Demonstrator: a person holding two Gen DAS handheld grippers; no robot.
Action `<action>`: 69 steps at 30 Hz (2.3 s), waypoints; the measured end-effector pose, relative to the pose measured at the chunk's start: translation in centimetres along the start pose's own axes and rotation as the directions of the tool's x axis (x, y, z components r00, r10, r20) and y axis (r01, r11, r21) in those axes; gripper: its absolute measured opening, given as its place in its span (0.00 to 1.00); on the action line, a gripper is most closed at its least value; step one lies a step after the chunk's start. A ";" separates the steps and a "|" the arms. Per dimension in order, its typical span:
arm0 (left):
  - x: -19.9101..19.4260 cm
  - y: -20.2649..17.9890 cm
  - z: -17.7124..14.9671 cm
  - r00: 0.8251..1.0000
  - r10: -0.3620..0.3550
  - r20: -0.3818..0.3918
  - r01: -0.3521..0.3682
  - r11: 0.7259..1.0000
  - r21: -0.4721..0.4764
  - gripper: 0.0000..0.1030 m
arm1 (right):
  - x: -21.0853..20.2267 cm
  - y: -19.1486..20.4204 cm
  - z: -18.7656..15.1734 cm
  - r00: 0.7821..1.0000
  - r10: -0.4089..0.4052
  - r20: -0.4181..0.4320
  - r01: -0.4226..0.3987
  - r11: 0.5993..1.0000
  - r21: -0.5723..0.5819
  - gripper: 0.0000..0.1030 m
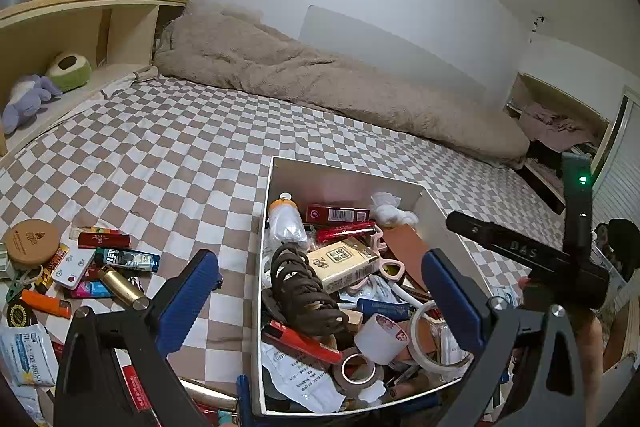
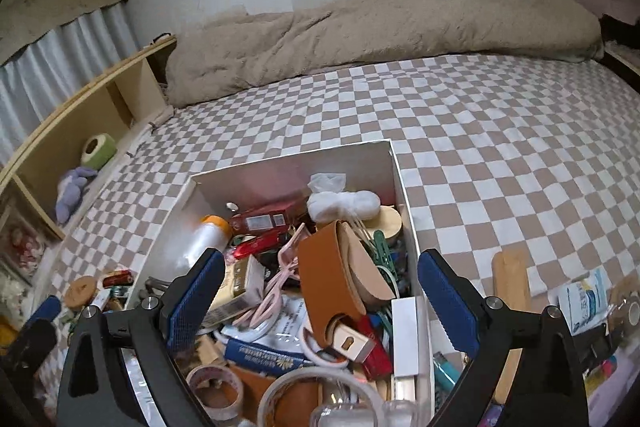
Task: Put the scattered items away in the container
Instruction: 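Lower the brown leather strip into the box and open the right tool, then withdraw both open tools up from the box, then move both tools toward the remaining lighters and tape roll beside the box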
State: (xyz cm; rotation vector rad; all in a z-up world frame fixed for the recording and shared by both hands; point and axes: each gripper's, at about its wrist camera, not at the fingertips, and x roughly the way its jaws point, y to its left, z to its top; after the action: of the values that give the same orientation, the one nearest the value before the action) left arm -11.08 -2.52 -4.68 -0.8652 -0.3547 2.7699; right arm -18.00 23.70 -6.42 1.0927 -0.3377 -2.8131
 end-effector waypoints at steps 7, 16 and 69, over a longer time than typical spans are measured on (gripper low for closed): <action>-0.3 -0.1 0.1 1.000 0.011 0.007 -0.011 1.000 0.013 0.99 | -1.9 0.4 -0.2 0.999 -0.022 0.046 0.024 0.999 -0.038 1.00; -0.6 -0.6 -0.2 0.999 0.051 0.019 -0.052 0.997 0.051 0.99 | -3.2 0.9 -0.7 0.997 -0.014 0.072 0.020 0.997 -0.075 1.00; -1.7 2.0 -1.0 0.954 0.294 0.063 -0.299 0.950 0.089 1.00 | -8.1 -5.1 -4.4 0.958 -0.207 0.197 0.225 0.972 -0.072 1.00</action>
State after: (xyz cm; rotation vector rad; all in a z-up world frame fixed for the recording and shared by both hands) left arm -9.46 -4.72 -5.14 -0.8930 -0.1004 3.0578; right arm -9.11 29.35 -5.56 0.8958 -0.1039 -3.0989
